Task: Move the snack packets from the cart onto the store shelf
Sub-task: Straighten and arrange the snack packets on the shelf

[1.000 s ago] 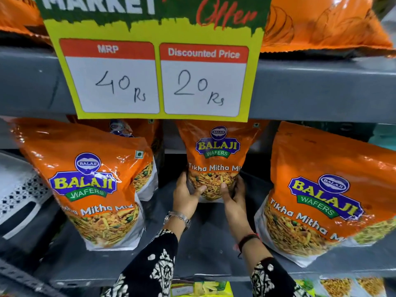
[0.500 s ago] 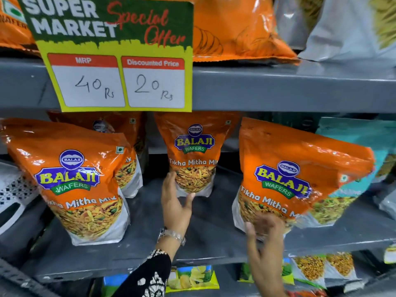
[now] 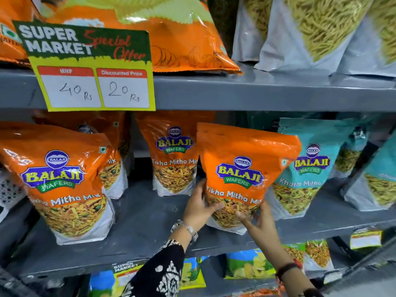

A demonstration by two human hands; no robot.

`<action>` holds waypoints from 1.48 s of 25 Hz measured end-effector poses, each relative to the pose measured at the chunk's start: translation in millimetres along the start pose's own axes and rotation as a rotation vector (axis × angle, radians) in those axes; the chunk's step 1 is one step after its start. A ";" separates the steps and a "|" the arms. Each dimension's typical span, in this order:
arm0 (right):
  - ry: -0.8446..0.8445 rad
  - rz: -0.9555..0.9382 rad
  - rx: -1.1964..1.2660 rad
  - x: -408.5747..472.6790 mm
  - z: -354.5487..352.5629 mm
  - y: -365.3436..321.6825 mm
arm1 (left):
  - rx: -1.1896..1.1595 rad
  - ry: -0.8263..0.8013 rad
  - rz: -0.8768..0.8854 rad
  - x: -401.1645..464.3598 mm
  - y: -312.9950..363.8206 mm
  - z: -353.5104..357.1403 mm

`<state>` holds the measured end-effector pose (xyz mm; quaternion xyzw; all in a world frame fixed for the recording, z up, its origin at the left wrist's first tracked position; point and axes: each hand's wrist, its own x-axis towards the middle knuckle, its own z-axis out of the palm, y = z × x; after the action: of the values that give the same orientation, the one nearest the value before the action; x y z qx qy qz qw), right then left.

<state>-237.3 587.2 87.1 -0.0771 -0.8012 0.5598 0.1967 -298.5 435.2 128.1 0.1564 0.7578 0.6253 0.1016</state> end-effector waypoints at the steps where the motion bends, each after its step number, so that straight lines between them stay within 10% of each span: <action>1: -0.044 -0.002 0.019 2.2 9.4 -2.5 | -0.025 0.060 0.018 -5.6 -4.8 -10.3; 8: -0.329 0.011 0.125 15.5 83.5 -33.9 | -0.004 0.354 0.025 -26.7 -42.8 -85.8; 15: -0.439 0.082 0.070 15.0 86.6 -28.4 | 0.075 0.186 -0.071 -31.4 -68.4 -102.5; 27: -0.202 0.060 0.017 3.6 98.0 -13.7 | 0.133 0.325 -0.060 -37.8 -72.2 -93.8; 31: 0.163 -0.069 0.124 -45.1 109.3 -38.6 | 0.191 0.651 0.075 -78.0 -78.4 -115.4; 37: -0.223 -0.306 0.189 -49.2 170.0 -144.6 | 0.182 0.997 -0.096 -128.4 -82.0 -200.7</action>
<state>-246.8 370.6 159.6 0.1267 -0.7643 0.6012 0.1960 -258.2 190.7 82.1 -0.1878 0.7717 0.5501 -0.2581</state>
